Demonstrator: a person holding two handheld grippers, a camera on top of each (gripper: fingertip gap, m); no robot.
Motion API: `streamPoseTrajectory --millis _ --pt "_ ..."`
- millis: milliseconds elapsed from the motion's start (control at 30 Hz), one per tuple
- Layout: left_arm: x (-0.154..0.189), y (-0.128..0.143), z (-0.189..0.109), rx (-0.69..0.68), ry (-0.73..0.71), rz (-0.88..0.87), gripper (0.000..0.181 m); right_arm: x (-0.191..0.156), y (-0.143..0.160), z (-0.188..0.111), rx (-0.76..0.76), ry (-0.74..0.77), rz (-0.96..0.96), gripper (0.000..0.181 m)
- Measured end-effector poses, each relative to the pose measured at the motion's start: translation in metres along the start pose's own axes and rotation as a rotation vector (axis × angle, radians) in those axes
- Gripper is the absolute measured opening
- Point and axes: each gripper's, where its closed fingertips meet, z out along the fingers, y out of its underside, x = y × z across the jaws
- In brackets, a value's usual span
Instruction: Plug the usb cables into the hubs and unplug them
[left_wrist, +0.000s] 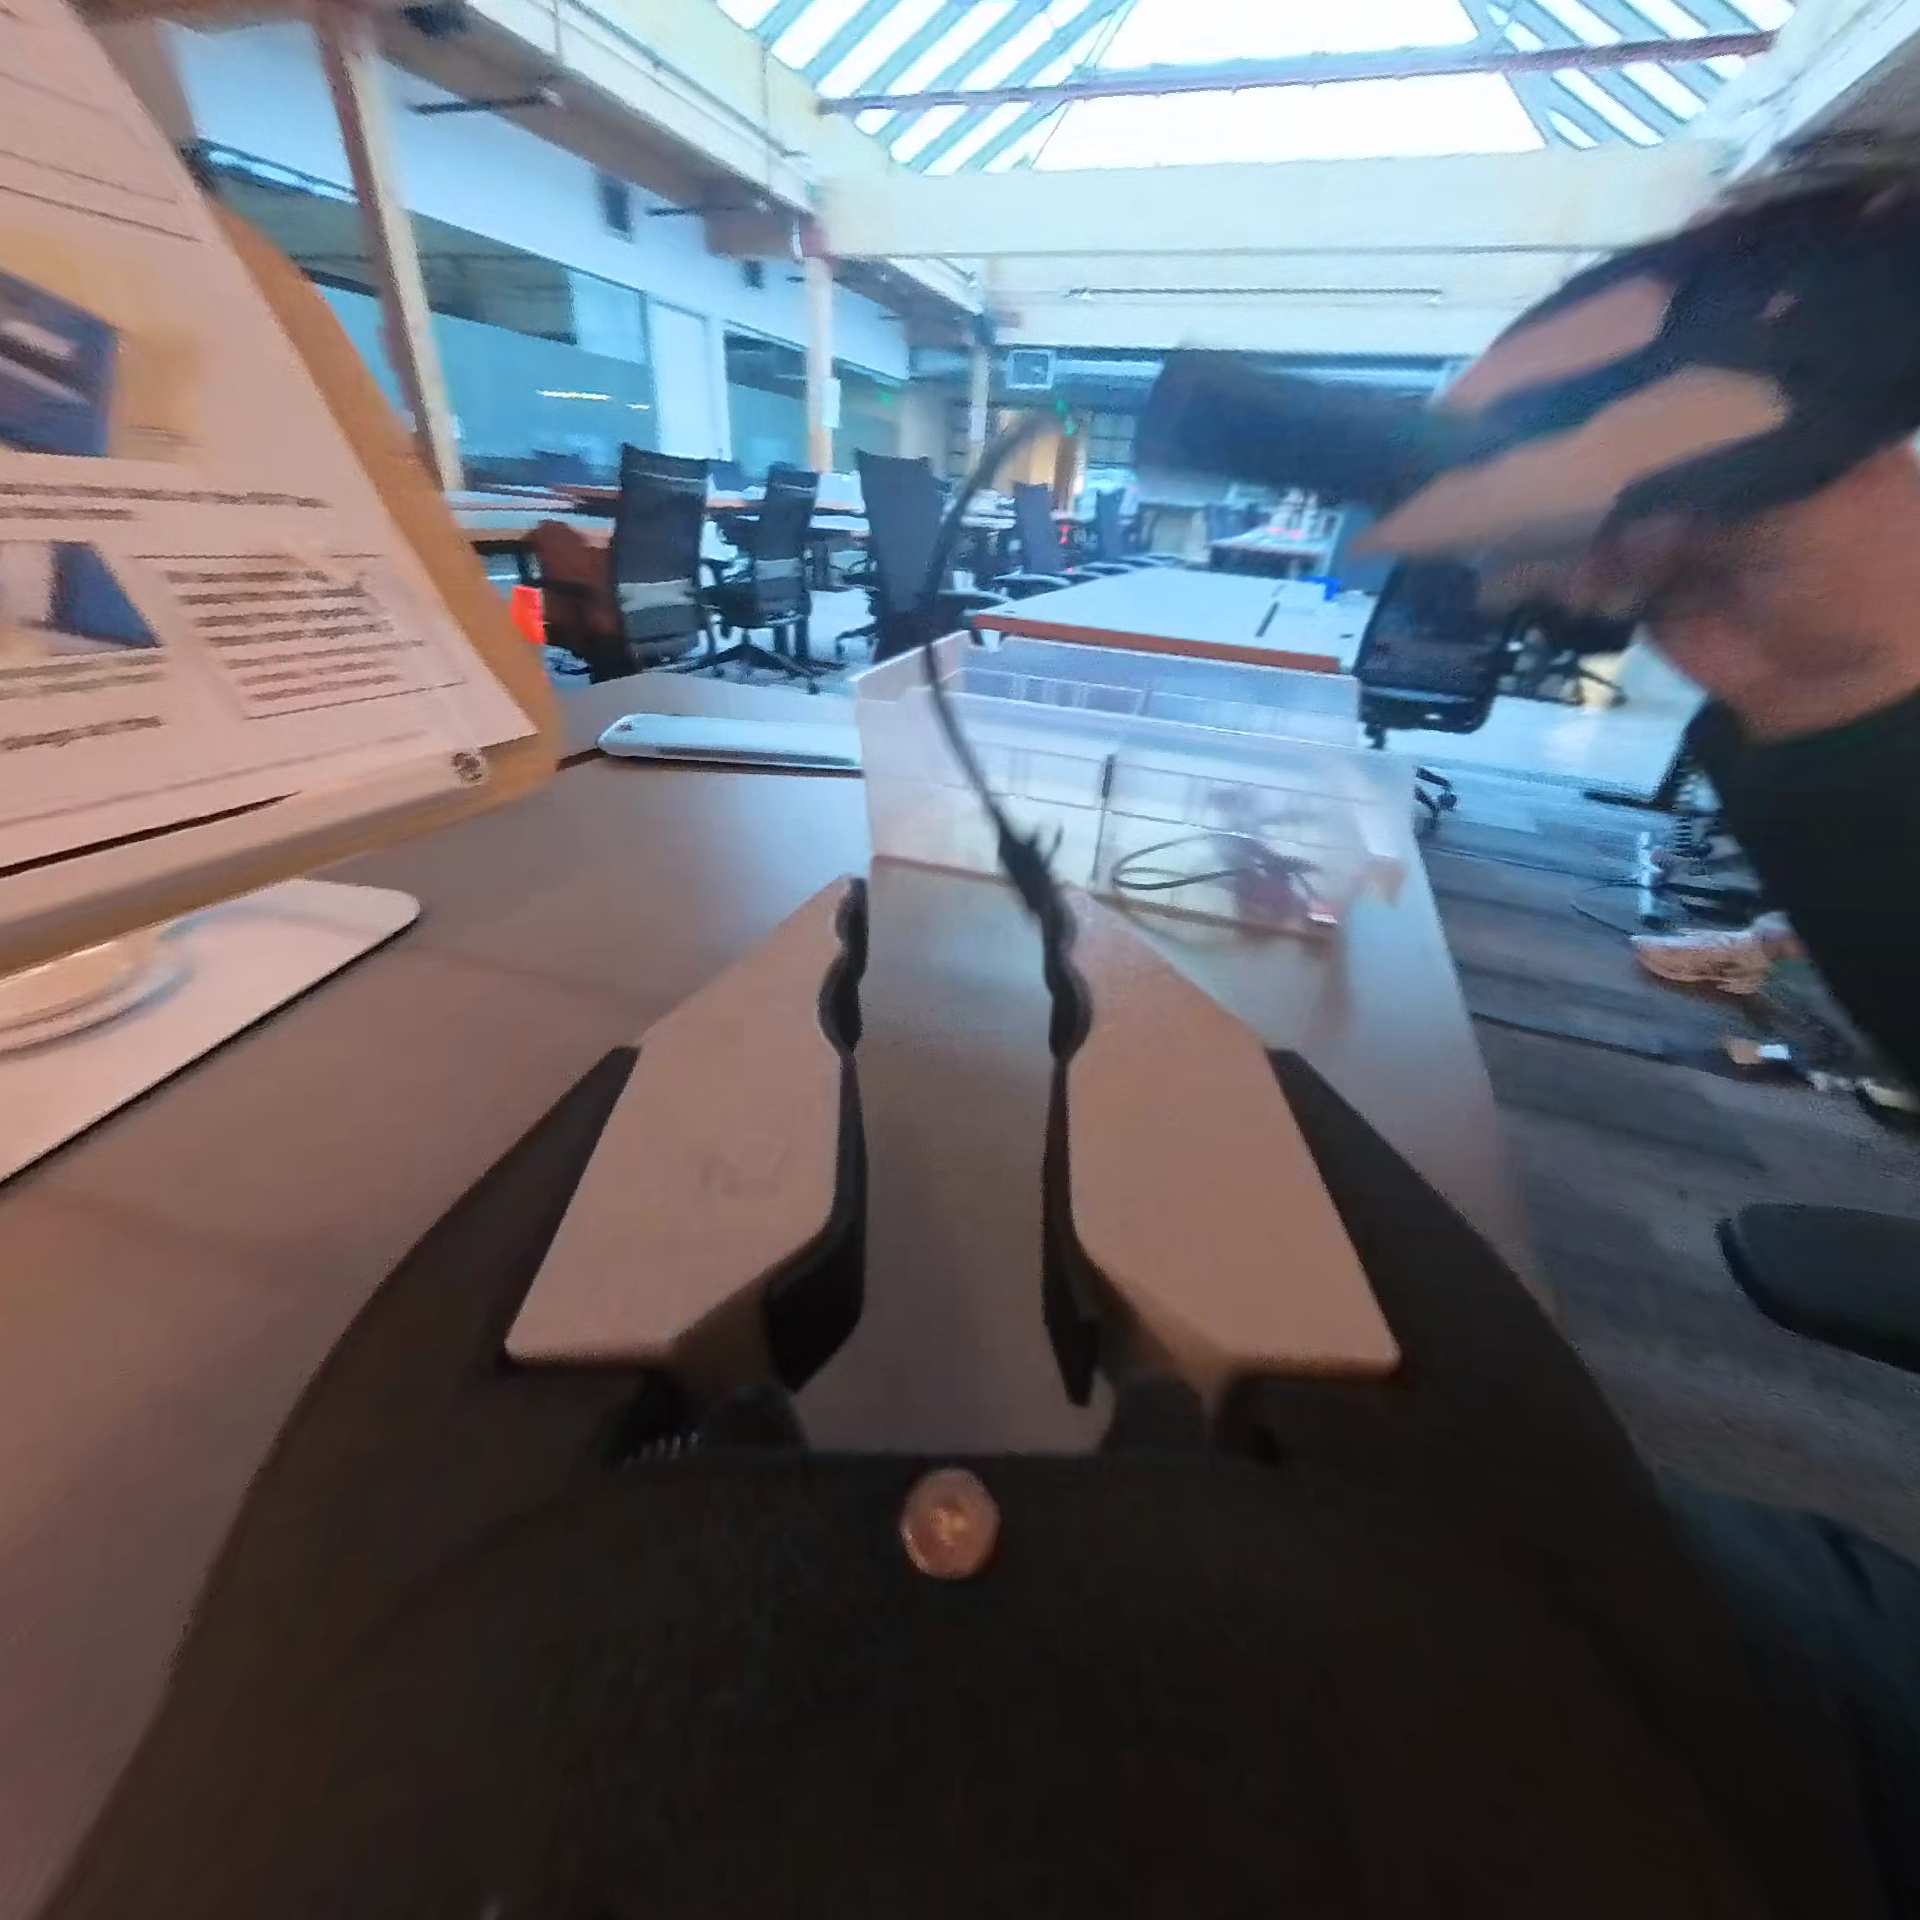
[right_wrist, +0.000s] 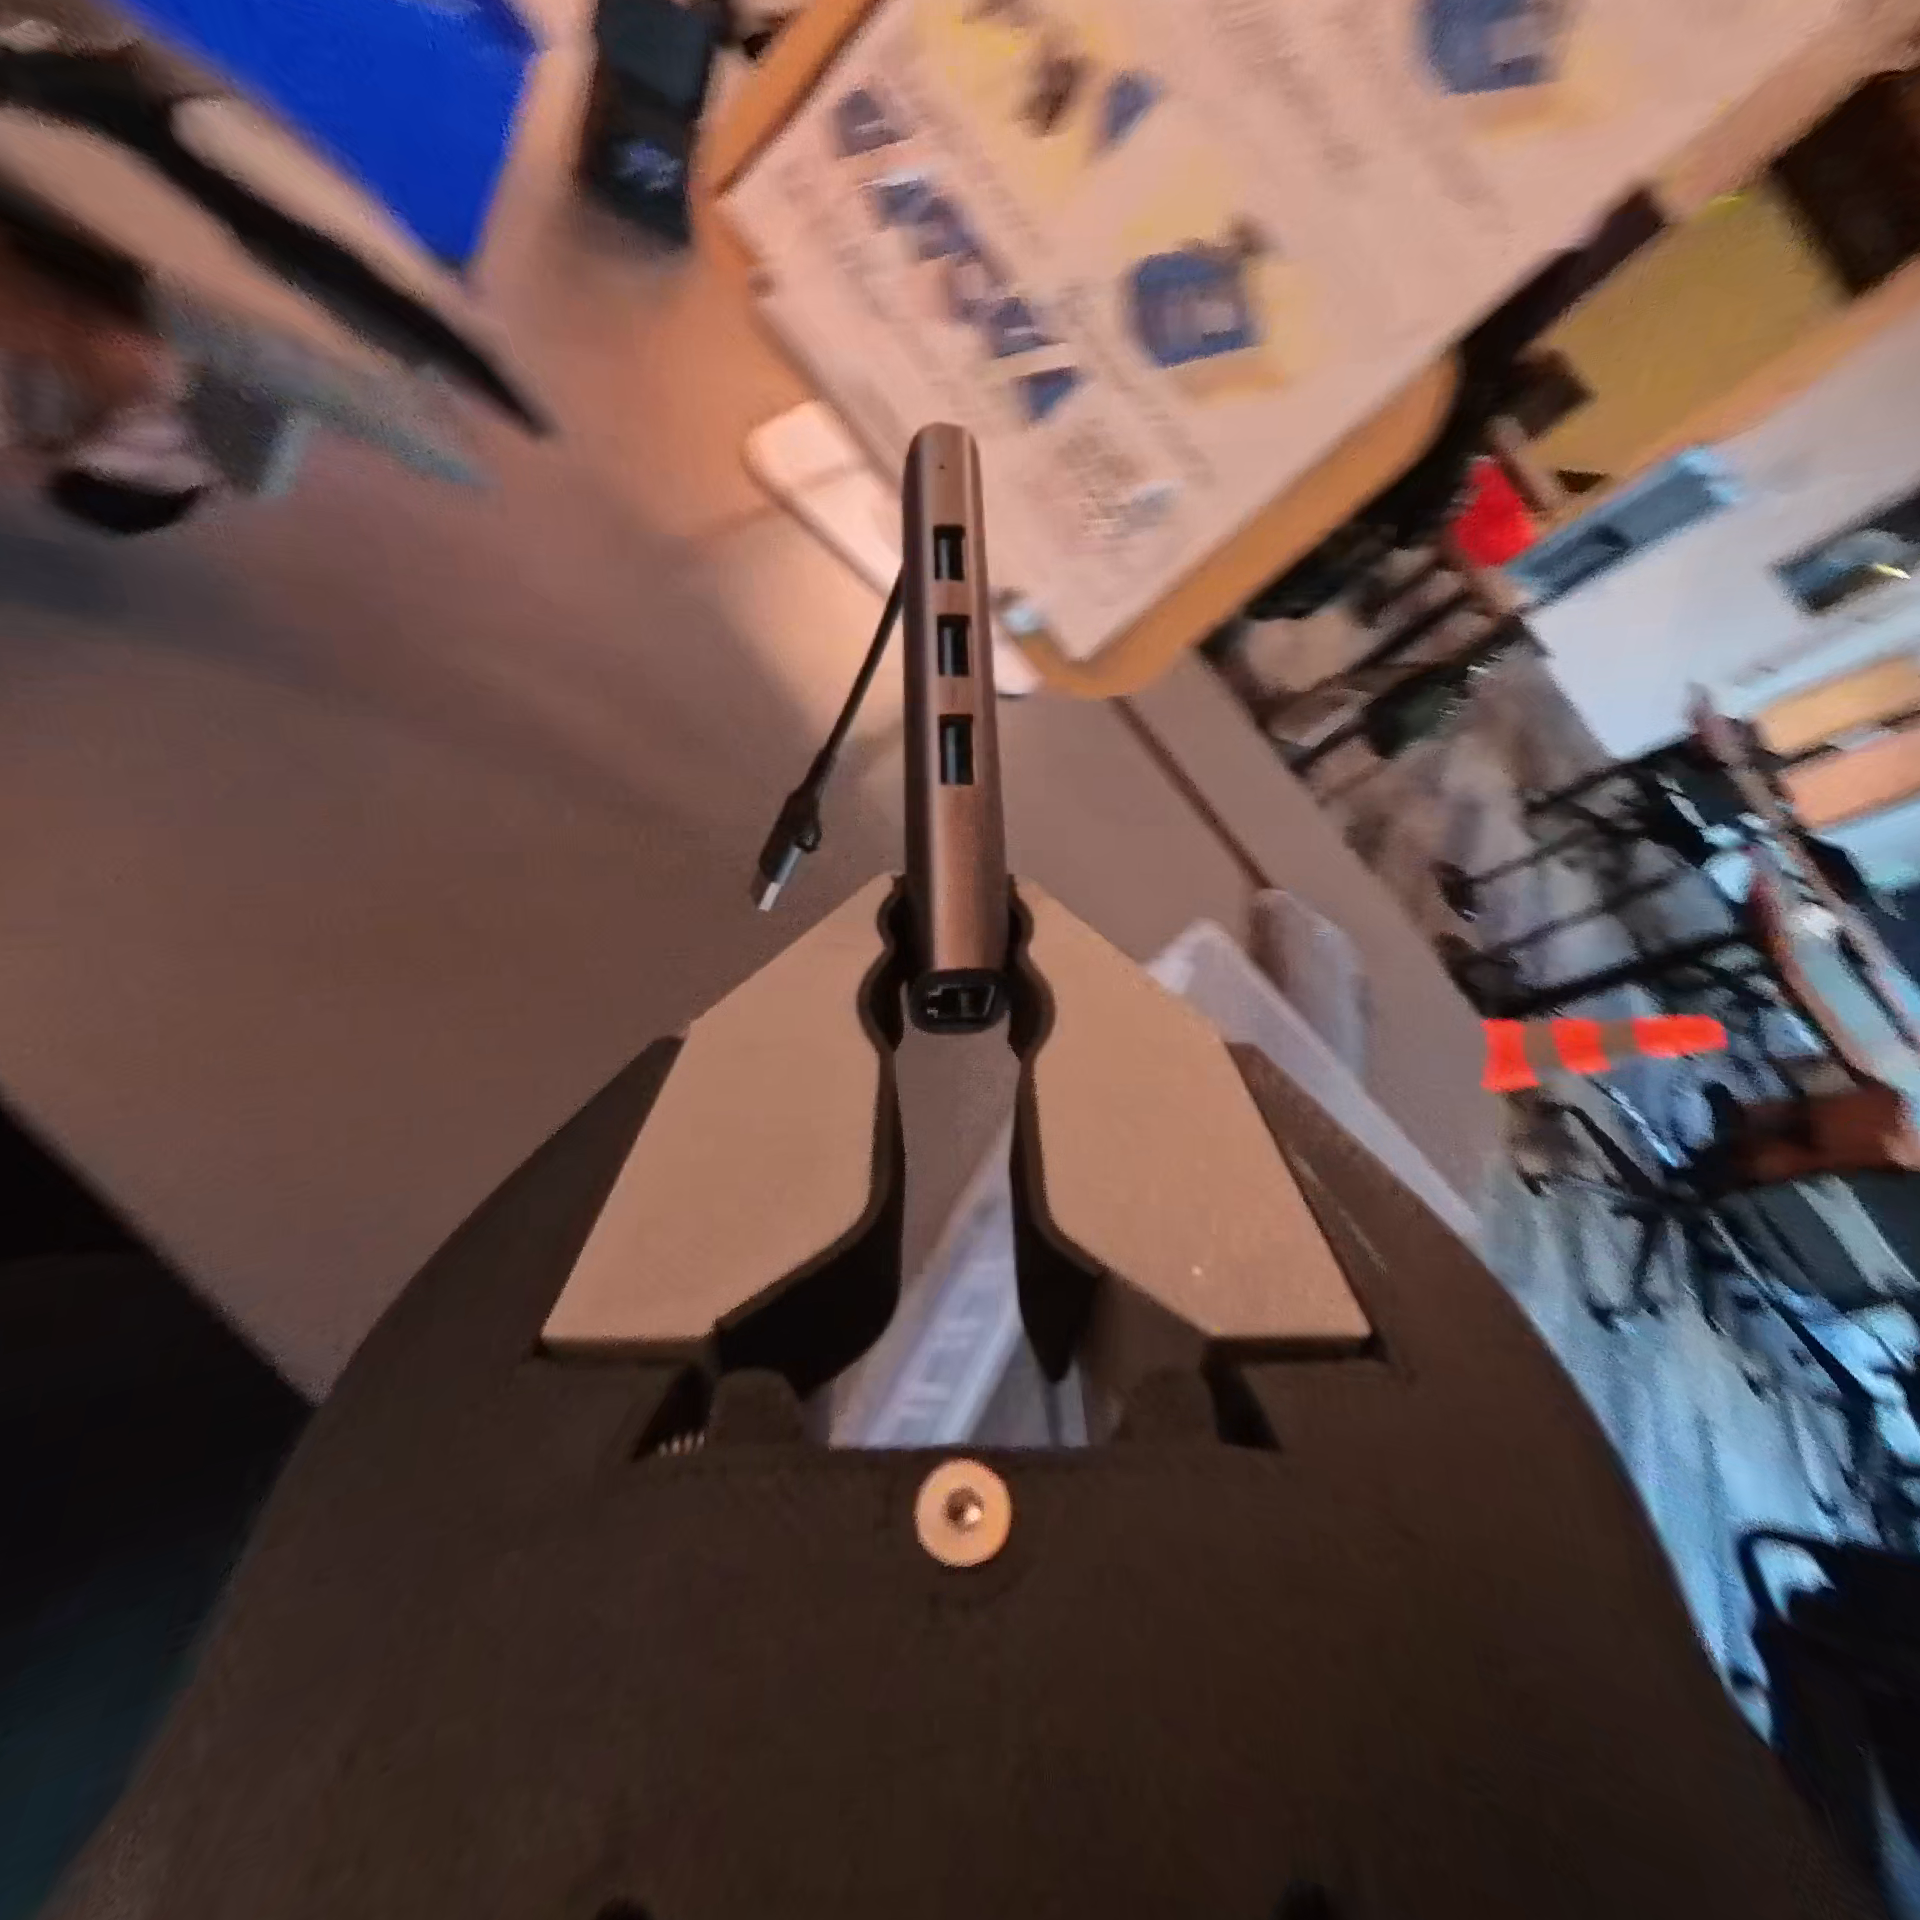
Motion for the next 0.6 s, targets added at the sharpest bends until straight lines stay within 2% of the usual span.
streamPoseTrajectory --millis 100,167,233,333,400,500,567,600 --pt "-0.002 0.009 0.004 -0.048 -0.008 -0.013 0.027 0.076 -0.006 -0.033 -0.034 0.203 0.055 0.013" --pt "0.002 0.018 0.008 -0.093 0.008 -0.009 0.027 0.118 0.001 -0.046 -0.122 0.276 0.074 0.013" --pt "0.007 0.026 0.012 -0.132 0.028 -0.001 0.027 0.148 0.02 -0.043 -0.265 0.283 0.064 0.013" --pt "0.009 0.033 0.015 -0.175 0.021 0.056 0.025 0.176 0.061 -0.017 -0.508 0.267 -0.006 0.013" --pt "0.011 0.034 0.016 -0.184 0.023 0.082 0.025 0.175 0.101 0.014 -0.657 0.187 -0.022 0.013" --pt "0.01 0.04 0.015 -0.206 0.031 0.064 0.021 0.146 0.18 0.061 -0.892 0.016 0.054 0.018" --pt "0.008 0.041 0.015 -0.212 0.034 0.035 0.022 0.13 0.225 0.072 -1.057 -0.034 0.095 0.02" --pt "0.007 0.041 0.015 -0.209 0.032 0.026 0.022 0.132 0.237 0.072 -1.115 -0.001 0.094 0.021"
